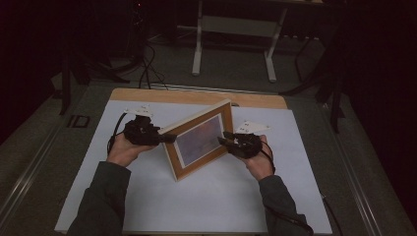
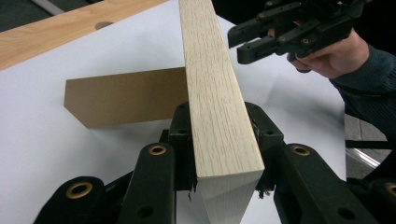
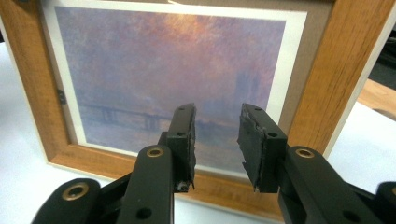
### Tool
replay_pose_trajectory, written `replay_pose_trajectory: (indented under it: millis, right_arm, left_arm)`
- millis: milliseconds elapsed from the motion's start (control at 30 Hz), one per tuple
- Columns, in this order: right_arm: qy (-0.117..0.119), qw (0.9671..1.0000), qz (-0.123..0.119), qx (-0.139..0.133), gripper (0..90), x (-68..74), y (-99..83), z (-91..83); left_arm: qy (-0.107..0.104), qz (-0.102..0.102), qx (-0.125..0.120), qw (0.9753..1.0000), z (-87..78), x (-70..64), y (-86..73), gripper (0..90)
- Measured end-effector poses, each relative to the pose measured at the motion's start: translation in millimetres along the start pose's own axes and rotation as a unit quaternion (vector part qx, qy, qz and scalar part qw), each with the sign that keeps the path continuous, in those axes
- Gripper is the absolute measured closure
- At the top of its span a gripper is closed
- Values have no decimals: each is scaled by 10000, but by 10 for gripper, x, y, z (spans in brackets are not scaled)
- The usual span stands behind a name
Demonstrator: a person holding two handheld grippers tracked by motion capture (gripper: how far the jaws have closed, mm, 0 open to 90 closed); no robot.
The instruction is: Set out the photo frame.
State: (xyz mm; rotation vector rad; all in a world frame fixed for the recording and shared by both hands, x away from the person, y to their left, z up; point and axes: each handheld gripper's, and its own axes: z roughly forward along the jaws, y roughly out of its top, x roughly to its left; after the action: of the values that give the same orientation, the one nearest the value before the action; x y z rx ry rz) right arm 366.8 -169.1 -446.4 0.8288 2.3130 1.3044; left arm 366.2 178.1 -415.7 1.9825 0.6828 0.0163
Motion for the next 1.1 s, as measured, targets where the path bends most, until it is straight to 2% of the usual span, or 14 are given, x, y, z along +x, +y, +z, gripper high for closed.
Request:
replay_pose_trajectory:
  millis: [200, 267, 300, 333, 433, 467, 500, 533, 633, 833, 1033, 1100]
  right_arm:
    - [-146, 9998, 122, -92, 632, -62, 21, -45]
    - [-187, 9997, 154, -88, 627, -95, 29, -59]
    - [-187, 9997, 154, -88, 627, -95, 29, -59]
    - [-243, 9994, 208, -120, 617, -137, 45, -70]
    - [-331, 9990, 270, -145, 587, -191, 69, -74]
    - [-331, 9990, 270, -145, 587, -191, 69, -74]
    - [-397, 9985, 323, -171, 564, -221, 76, -67]
    - [-397, 9985, 323, -171, 564, -221, 76, -67]
    - [-505, 9980, 339, -147, 537, -257, 78, -45]
    - [-636, 9969, 393, -227, 517, -305, 100, -41]
    - [-752, 9956, 463, -298, 512, -364, 129, -53]
    - [-780, 9949, 559, -320, 502, -402, 129, -33]
  left_arm:
    - [-258, 20, -86, 9996, 37, 26, 3, 700]
    - [-222, 10, -94, 9997, 36, 25, 1, 698]
    - [-177, 5, -108, 9998, 35, 16, -2, 698]
    - [-76, -1, -120, 9999, 33, -1, -2, 654]
    - [255, -83, -122, 9996, 22, -45, -12, 613]
    - [411, -105, -93, 9991, 26, -72, -20, 613]
    - [664, -64, -60, 9978, 30, -129, -43, 599]
    - [664, -64, -60, 9978, 30, -129, -43, 594]
    - [890, -188, -169, 9957, 11, -175, -86, 588]
    - [1254, -234, -342, 9912, -3, -267, -149, 586]
    - [1372, -371, -509, 9885, 13, -312, -227, 594]
    - [1390, -414, -588, 9877, 14, -319, -251, 603]
